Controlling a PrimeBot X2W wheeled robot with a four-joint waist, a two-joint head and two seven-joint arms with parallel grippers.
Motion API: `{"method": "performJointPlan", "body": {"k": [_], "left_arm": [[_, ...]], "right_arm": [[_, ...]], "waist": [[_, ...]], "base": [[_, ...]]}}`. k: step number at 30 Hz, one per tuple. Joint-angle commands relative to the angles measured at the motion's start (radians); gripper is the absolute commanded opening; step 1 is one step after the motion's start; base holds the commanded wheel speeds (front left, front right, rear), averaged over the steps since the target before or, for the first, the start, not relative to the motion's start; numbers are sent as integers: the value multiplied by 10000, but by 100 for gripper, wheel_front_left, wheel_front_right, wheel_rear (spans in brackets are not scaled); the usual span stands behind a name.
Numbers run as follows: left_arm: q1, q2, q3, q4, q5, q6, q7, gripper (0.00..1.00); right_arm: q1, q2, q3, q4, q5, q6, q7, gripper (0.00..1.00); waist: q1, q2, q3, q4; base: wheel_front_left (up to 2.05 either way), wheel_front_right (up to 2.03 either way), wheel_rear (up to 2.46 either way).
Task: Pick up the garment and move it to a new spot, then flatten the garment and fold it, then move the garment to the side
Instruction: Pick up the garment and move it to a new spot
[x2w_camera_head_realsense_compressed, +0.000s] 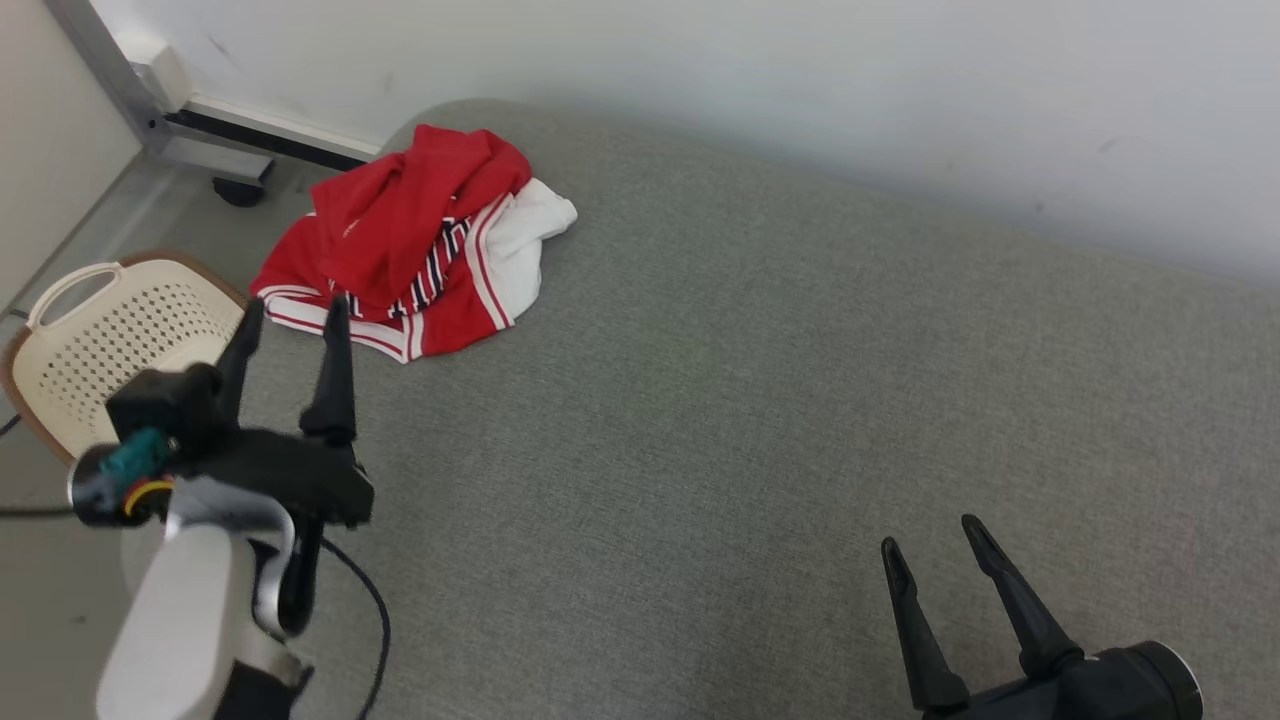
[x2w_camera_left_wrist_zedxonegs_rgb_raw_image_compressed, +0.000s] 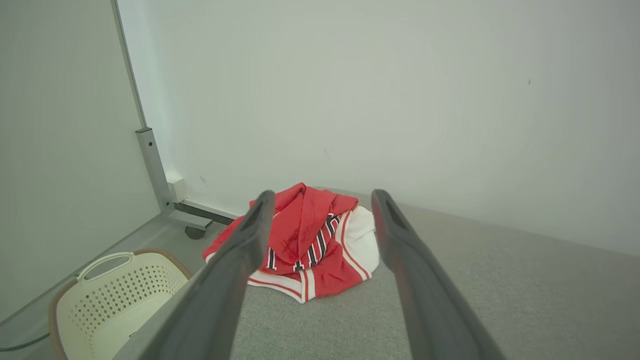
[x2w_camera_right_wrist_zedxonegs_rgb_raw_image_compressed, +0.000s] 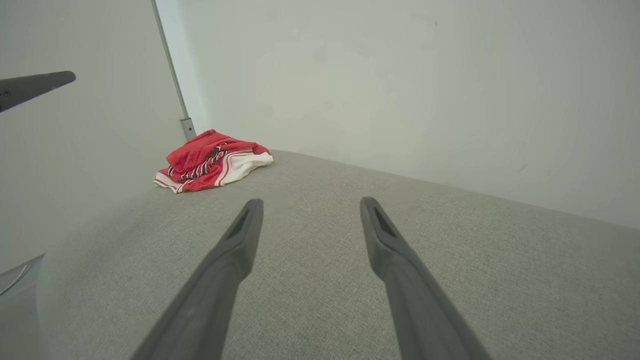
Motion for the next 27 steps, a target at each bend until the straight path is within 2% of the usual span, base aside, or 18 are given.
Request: {"method": "performJointPlan", "body": {"k": [1,7,15,20,27], "left_arm": [[-523,119,-15,361,-308,-3,163,100],[-2940,766,-451,2428,-1456,0,1050,100],[-5667,1457,-600,5162,-1993,-1,2131,100],[-6859,1616,-708,6483,-2101,0,2905,100],[-7636,1761,-920,7488,-2069,1,3430,100]], "right_arm": [[-171,-69,30,-6,-91,-24,-2,100],[-679,-220,32,-64,-371,-24,-2,100],[-1429,-390,116,-220,-707,-24,-2,100],[-1853,-460,276,-247,-833,-24,-2,100],[-2062,-433,377,-273,-902,-24,-1,100]], "waist": [[-1,-2,671,-618],[-1,-2,1608,-1056],[-1,-2,3037,-1504],[-1,-2,3656,-1739],[-1,-2,3946,-1959]], "base": [[0,0,0],[0,0,0],[0,0,0],[0,0,0],[0,0,0]]}}
